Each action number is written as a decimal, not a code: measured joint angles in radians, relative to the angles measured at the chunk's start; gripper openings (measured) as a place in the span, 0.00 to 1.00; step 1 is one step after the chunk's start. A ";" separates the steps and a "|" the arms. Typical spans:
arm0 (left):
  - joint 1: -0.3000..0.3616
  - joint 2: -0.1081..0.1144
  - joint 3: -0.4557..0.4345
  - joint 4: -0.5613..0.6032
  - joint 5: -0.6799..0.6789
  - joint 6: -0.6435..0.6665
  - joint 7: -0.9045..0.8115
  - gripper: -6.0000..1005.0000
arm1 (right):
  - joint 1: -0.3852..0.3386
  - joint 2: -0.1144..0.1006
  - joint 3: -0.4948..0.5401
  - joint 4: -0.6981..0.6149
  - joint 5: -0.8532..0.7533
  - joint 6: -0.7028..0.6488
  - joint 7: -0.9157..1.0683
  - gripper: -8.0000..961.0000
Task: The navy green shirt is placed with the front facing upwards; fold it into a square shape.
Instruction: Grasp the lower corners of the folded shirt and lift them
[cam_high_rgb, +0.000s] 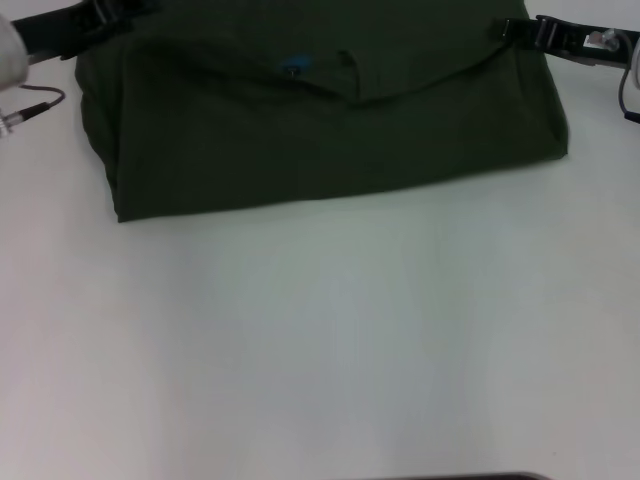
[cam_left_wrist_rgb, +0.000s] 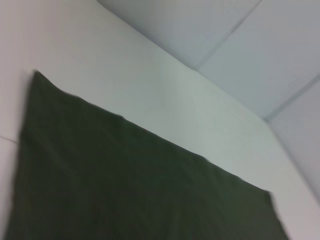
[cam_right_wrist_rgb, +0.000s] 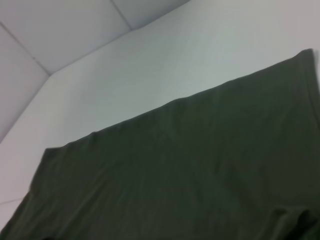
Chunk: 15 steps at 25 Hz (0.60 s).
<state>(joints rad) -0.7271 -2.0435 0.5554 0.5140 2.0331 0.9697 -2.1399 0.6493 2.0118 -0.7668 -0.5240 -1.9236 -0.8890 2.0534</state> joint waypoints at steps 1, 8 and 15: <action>0.014 0.015 0.001 0.003 0.000 0.064 -0.008 0.53 | -0.007 -0.004 0.004 -0.004 0.000 -0.016 -0.005 0.54; 0.107 0.083 0.006 0.091 0.033 0.416 -0.125 0.53 | -0.050 -0.027 0.065 -0.032 -0.001 -0.178 -0.034 0.53; 0.135 0.087 0.002 0.204 0.221 0.572 -0.303 0.53 | -0.041 -0.066 0.056 -0.079 -0.050 -0.355 0.089 0.53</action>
<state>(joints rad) -0.5925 -1.9568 0.5570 0.7181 2.2542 1.5415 -2.4433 0.6082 1.9457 -0.7108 -0.6030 -1.9738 -1.2443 2.1420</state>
